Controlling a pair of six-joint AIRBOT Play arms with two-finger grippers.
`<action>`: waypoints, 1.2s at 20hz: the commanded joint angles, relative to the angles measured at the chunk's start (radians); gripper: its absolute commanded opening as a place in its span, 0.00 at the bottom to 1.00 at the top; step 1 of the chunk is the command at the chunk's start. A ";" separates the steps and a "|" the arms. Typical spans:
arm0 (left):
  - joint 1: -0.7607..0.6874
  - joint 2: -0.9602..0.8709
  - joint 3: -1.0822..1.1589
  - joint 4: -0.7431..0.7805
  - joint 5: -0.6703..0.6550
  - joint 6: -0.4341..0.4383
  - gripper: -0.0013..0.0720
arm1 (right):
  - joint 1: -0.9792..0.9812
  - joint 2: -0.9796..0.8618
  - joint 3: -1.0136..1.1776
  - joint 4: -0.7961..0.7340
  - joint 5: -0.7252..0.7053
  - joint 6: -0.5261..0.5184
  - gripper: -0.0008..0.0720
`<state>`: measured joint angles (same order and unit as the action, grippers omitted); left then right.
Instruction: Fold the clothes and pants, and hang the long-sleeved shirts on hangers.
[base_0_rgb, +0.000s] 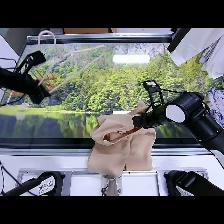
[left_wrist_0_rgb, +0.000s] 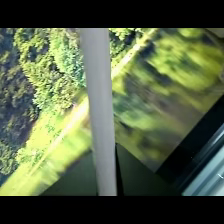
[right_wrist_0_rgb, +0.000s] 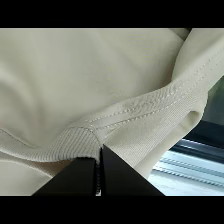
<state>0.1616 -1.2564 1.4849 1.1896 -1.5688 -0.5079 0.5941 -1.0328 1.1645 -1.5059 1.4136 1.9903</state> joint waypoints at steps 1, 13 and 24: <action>-0.001 0.111 -0.130 -0.036 -0.087 0.159 0.04 | 0.000 0.000 0.000 0.000 0.000 0.000 0.06; -0.002 0.587 -0.507 -0.041 -0.264 0.224 0.04 | 0.000 0.000 0.000 0.000 0.000 0.000 0.06; -0.178 0.567 -0.589 -0.030 -0.264 0.217 0.04 | 0.000 0.000 0.000 0.000 0.000 0.000 0.06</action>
<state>0.0120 -0.6590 0.9031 1.1580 -1.8256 -0.2939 0.5941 -1.0328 1.1645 -1.5105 1.4178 1.9900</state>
